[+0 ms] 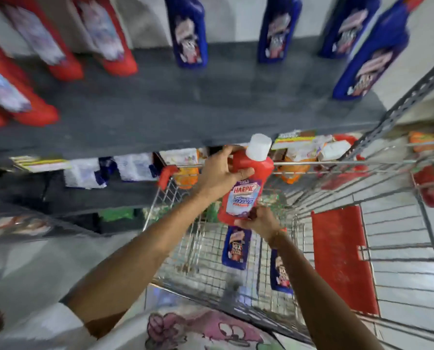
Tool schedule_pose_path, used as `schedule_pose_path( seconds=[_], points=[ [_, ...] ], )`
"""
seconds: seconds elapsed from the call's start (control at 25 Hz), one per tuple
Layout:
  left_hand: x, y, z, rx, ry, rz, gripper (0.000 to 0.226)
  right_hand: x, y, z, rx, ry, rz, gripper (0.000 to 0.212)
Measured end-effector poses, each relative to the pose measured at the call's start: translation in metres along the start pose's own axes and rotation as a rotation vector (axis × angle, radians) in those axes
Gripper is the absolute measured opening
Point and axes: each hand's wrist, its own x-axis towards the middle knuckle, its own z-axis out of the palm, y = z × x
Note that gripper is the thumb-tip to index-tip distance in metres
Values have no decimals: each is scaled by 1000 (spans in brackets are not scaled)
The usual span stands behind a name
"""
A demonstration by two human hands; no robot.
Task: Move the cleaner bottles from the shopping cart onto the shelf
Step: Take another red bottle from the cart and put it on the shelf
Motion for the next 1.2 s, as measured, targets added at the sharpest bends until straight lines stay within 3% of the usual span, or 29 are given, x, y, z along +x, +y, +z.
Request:
schedule_pose_path(
  seconds=[0.28,0.56,0.84,1.2],
  points=[
    [-13,66,-162,12,233,222,52,27,-154,62,10,-70,-308,48],
    [-3,68,-282,-78,329,295,53,69,-256,140,-15,-65,-464,43],
    [21,35,-376,-91,401,270,50,133,-309,218,-97,-48,-512,49],
    [40,3,-399,-48,362,262,51,164,-314,246,-132,9,-424,49]
  ],
)
